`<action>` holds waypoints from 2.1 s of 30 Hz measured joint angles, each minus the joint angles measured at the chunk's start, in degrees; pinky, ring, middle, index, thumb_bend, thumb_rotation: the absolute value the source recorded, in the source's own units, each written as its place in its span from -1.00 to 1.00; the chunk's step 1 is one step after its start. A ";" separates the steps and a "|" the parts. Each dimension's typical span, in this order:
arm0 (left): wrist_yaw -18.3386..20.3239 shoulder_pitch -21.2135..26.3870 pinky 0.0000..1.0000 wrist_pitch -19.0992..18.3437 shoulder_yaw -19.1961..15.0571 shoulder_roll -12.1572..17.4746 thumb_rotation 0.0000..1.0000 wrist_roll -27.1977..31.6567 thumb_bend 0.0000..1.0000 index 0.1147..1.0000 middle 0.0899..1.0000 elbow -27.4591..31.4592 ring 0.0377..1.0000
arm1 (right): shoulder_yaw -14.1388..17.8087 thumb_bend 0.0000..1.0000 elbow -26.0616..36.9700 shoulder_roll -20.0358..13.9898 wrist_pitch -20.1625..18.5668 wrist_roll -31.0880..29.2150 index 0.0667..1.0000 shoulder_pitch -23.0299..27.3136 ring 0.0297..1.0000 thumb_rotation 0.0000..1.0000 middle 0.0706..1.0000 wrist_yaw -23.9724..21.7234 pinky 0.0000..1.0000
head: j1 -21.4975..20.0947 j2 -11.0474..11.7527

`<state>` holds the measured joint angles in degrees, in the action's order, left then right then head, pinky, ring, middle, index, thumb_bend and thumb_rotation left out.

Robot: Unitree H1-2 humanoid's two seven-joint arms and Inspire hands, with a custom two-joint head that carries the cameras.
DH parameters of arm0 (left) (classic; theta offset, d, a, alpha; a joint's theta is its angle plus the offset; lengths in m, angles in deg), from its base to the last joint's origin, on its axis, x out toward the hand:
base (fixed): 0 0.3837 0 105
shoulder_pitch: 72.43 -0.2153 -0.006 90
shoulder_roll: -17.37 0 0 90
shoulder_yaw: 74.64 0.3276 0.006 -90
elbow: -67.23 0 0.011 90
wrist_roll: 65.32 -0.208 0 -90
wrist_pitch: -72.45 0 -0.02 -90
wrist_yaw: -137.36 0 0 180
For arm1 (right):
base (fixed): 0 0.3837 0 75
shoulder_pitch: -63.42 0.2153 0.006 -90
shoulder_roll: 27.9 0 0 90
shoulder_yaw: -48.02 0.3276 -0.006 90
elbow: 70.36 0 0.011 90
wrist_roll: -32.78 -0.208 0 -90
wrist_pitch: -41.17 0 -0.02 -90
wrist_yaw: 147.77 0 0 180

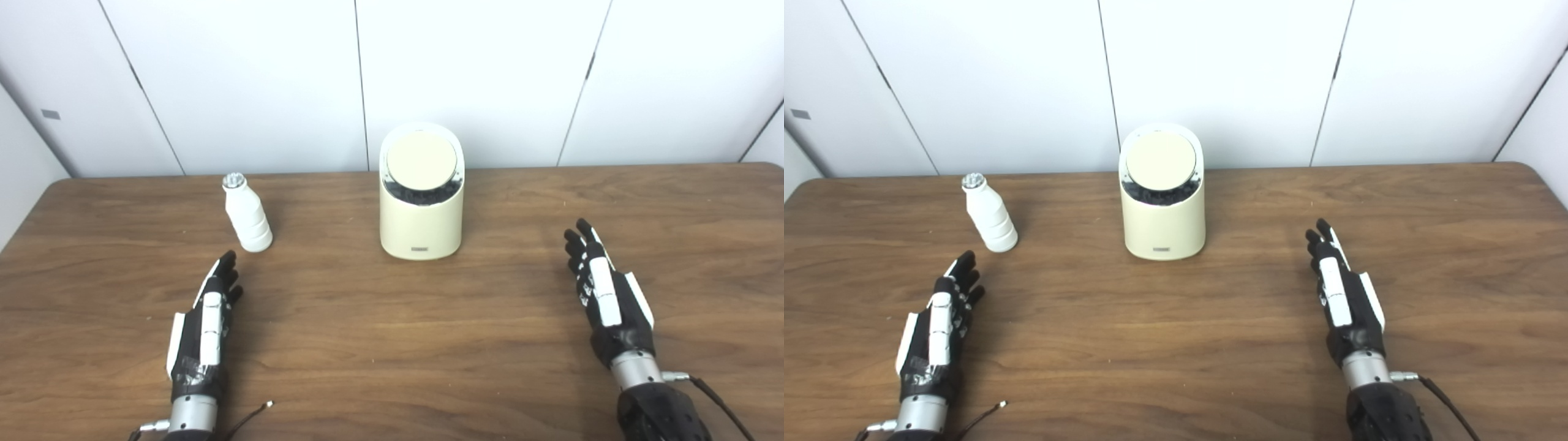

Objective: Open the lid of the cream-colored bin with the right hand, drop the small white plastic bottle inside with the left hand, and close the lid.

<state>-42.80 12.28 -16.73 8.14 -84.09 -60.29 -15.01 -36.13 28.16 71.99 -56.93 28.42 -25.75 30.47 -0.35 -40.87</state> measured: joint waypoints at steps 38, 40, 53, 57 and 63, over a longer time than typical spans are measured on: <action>-0.21 -0.43 0.90 1.05 1.98 -0.47 0.65 -4.77 -0.03 0.87 0.90 0.79 0.90 | -1.67 0.45 3.21 -3.10 -0.37 2.55 0.95 0.39 0.92 0.43 0.92 0.49 1.00 | -0.96 0.71; -0.22 -0.51 0.88 1.08 1.99 -0.46 0.67 -4.83 -0.03 0.87 0.91 0.80 0.90 | -2.25 0.44 4.98 -3.16 -2.44 2.86 0.95 1.69 0.94 0.39 0.93 0.32 1.00 | -0.97 0.79; -0.05 -0.62 0.91 1.86 3.26 -0.05 0.71 -5.59 -0.02 0.87 0.90 0.84 0.92 | -10.34 0.71 6.47 -6.08 -13.94 18.41 0.93 18.89 0.87 0.20 0.90 -0.88 0.75 | -1.58 0.71; -0.12 -0.70 0.92 1.50 3.26 -0.37 0.72 -6.23 -0.03 0.87 0.91 1.02 0.93 | -11.75 0.70 4.38 -6.25 -15.94 21.07 0.92 22.11 0.87 0.14 0.90 -1.53 0.73 | -1.67 0.62; -1.36 -0.80 0.89 1.24 3.48 -1.42 0.74 -7.33 -0.04 0.84 0.89 1.19 0.92 | -15.08 0.76 0.02 -6.31 -16.42 24.16 0.93 27.55 0.87 0.07 0.91 -3.18 0.67 | -1.41 0.79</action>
<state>-44.16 11.49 -15.49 11.62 -85.51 -67.62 -13.83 -51.21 28.18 65.67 -73.35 52.58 1.80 27.29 -1.76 -40.08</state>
